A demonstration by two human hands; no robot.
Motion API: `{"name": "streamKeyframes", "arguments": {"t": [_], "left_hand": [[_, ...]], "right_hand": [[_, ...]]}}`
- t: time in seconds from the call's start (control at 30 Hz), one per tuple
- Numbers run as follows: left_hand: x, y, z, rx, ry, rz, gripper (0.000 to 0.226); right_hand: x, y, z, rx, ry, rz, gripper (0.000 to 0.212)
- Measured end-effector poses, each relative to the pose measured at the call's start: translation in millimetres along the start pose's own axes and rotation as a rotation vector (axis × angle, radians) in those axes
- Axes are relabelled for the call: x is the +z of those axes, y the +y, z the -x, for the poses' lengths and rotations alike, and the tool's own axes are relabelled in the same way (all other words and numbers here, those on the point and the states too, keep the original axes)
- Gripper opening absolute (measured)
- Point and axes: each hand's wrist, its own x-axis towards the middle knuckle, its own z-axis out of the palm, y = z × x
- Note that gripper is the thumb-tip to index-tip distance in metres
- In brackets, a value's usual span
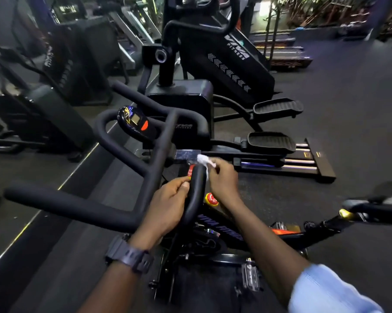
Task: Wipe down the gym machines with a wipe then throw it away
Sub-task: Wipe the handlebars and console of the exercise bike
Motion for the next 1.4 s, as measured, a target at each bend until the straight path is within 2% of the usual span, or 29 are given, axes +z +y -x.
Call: {"name": "streamKeyframes", "arguments": {"t": [0.03,0.13,0.23,0.33,0.47,0.53,0.67,0.73,0.87,1.0,1.17,1.27,1.4], "left_hand": [[-0.4,2.2,-1.8,0.001,-0.005,-0.024,0.031],[-4.1,0.3,-4.7,-0.001,-0.046,-0.079,0.03],[-13.4,1.0,0.7,0.058,-0.101,-0.182,0.03],[-24.8,-1.5,12.7,0.149,-0.144,-0.364,0.028],[-39.4,-13.1,30.9,0.276,-0.133,-0.478,0.021],[-47.7,-20.2,37.4,0.386,-0.114,-0.535,0.019],[-66.2,-30.0,47.3,0.591,-0.108,-0.655,0.018],[-81.8,-38.6,48.2,0.661,-0.084,-0.716,0.016],[-124.0,-59.6,45.0,0.681,-0.047,-0.772,0.031],[-151.5,-74.7,45.5,0.796,0.011,-0.786,0.019],[-162.7,-85.3,45.0,0.971,0.083,-0.733,0.01],[-166.7,-93.2,44.2,1.006,0.09,-0.699,0.01],[-172.4,-99.6,41.1,1.0,0.104,-0.683,0.011]], "right_hand": [[0.9,5.4,12.8,0.083,-0.04,-0.116,0.019],[3.9,2.6,83.8,0.368,-0.296,-0.636,0.025],[16.5,6.9,79.2,0.555,-0.297,-0.955,0.025],[19.4,9.9,54.5,0.588,-0.212,-1.138,0.025],[30.1,19.2,126.0,0.658,-0.466,-1.243,0.032],[31.9,21.3,141.7,0.637,-0.517,-1.26,0.032],[20.8,13.7,126.4,0.528,-0.451,-1.238,0.038],[26.7,1.2,134.0,0.572,-0.387,-1.297,0.04],[75.9,-37.1,162.1,0.726,-0.25,-1.362,0.04],[121.2,-64.1,172.9,0.805,-0.142,-1.391,0.033],[106.4,-63.2,191.1,0.684,0.008,-1.196,0.017],[103.2,-72.4,203.9,0.653,0.079,-1.212,0.012],[142.4,-110.6,204.9,0.753,0.088,-1.335,0.016]]}}
